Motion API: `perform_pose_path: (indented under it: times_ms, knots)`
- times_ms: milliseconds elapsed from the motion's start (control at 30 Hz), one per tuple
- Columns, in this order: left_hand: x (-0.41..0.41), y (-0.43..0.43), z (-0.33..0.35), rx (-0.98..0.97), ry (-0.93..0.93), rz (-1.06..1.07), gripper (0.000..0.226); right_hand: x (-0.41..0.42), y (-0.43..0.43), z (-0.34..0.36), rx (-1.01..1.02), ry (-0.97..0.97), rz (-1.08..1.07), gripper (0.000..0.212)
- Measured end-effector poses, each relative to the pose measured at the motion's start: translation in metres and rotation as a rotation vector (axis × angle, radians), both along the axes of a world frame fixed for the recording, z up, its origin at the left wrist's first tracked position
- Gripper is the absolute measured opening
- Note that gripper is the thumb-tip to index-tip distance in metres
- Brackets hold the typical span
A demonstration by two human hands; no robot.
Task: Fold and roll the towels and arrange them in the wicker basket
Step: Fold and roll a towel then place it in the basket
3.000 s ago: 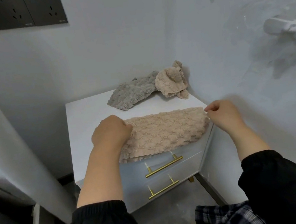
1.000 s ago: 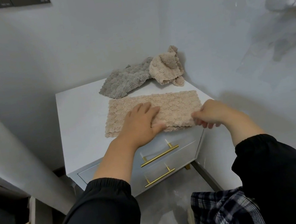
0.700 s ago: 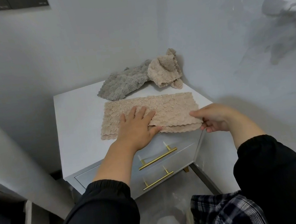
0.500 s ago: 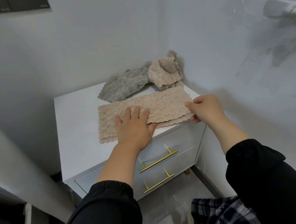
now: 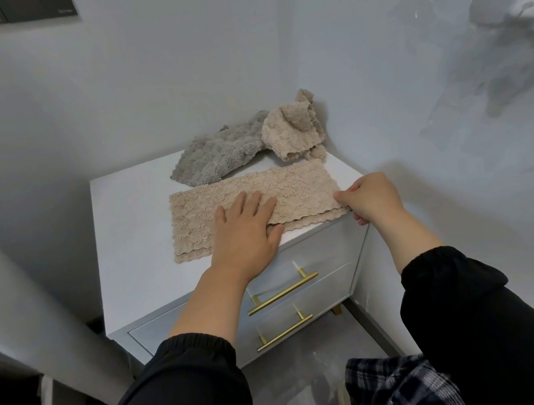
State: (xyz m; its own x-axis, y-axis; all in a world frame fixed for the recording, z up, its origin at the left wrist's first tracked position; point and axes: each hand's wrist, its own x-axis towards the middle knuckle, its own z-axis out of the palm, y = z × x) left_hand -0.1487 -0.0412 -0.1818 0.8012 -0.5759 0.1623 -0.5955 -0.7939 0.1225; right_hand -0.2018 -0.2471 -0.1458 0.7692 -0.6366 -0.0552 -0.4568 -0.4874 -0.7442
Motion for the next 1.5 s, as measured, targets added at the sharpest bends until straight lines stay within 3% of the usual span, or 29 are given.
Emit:
perform_pose_path:
  times_ms: [200, 367, 433, 733, 1033, 1167, 1400, 1500]
  knots:
    - [0.0, -0.001, 0.001, 0.043, 0.032, 0.015, 0.056, -0.001, 0.001, 0.007, -0.028, -0.041, -0.02, 0.025]
    - [0.0, 0.0, 0.002, 0.04, 0.043, 0.016, 0.057, -0.006, 0.002, 0.021, 0.559, -0.118, -0.027, 0.015]
    - [0.0, -0.001, 0.002, 0.034, 0.045, 0.013, 0.057, -0.008, 0.0, 0.023, 0.653, -0.08, -0.013, 0.012]
    - [0.003, 0.004, 0.003, -0.157, 0.116, -0.038, 0.052, -0.007, -0.007, 0.004, 0.367, 0.163, -0.01, 0.014]
    - [-0.002, 0.007, 0.005, -0.498, -0.065, -0.111, 0.022, -0.004, -0.007, 0.003, 0.397, 0.15, 0.031, 0.013]
    - [-0.005, 0.008, 0.005, -0.498, -0.134, -0.163, 0.02, -0.006, -0.007, 0.006, 0.378, 0.17, 0.041, 0.014]
    - [-0.002, 0.006, 0.001, -0.437, -0.05, -0.197, 0.028, -0.006, -0.012, -0.002, 0.232, 0.142, 0.028, 0.023]
    - [-0.001, 0.006, 0.0, -0.457, -0.084, -0.159, 0.024, -0.007, -0.013, -0.002, 0.158, 0.189, 0.036, 0.035]
